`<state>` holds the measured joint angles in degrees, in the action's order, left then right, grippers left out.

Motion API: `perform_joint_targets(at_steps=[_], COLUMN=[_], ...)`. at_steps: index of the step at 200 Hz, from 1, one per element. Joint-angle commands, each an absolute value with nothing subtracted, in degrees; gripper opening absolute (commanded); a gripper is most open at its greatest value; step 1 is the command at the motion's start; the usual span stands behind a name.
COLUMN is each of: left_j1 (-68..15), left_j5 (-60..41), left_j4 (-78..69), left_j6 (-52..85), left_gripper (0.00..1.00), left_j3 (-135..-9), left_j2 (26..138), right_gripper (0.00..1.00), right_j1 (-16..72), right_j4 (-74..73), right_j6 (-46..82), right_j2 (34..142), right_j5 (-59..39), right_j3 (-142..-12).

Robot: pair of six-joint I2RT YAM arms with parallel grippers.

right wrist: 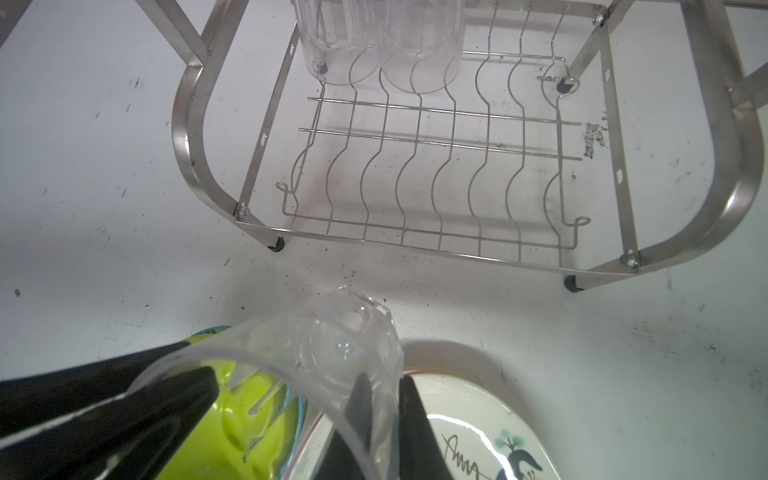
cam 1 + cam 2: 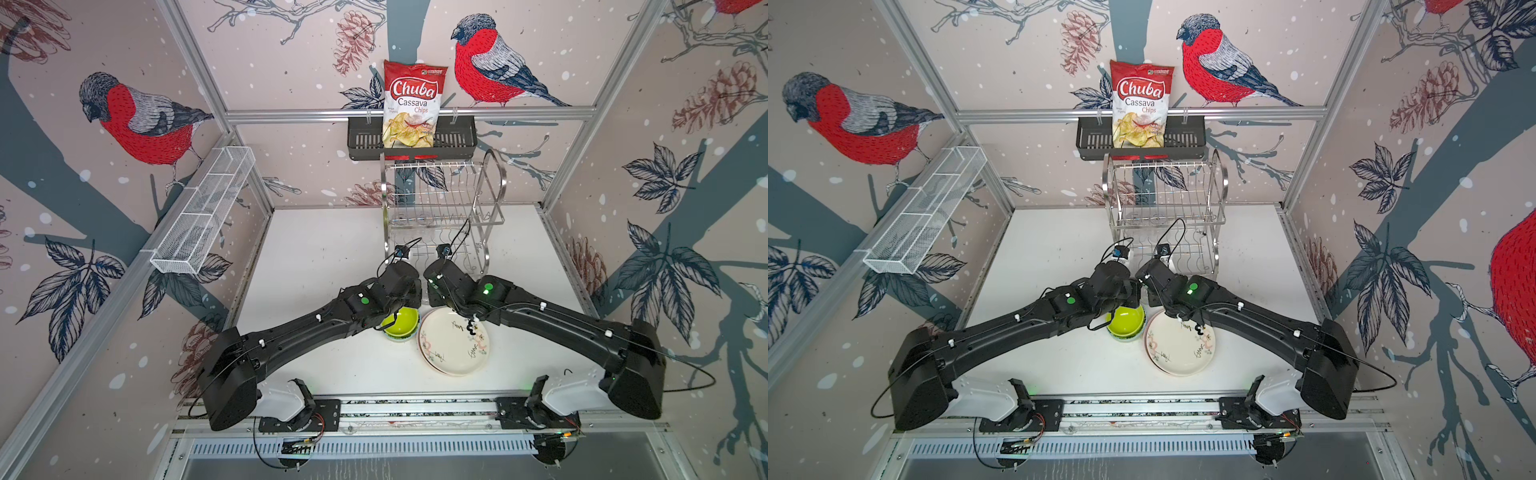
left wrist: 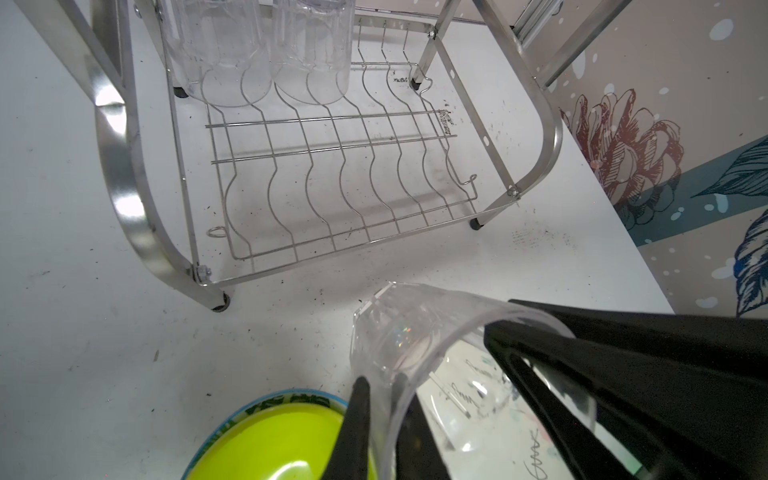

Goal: Unload the mixed dishes from the dish rack
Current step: 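Lower the glass upside down onto the table beside the floral plate with the right gripper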

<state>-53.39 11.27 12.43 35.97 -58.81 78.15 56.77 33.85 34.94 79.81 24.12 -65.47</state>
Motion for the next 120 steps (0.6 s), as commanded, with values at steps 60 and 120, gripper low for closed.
perform_joint_targets(at_steps=[60, 120], left_j1=[-53.3, -53.3], left_j5=[15.7, 24.0], left_j4=[3.3, 6.2], left_j6=[36.7, 37.4], left_gripper=[0.66, 0.71], left_j3=[-51.7, -50.1], left_j2=[67.2, 61.7], right_gripper=[0.05, 0.05], right_j1=[49.7, 43.2], right_j4=[28.5, 34.3], right_j6=[38.2, 38.4], right_j2=[69.0, 62.5], right_j5=[18.9, 19.1], right_j3=[-58.5, -55.7])
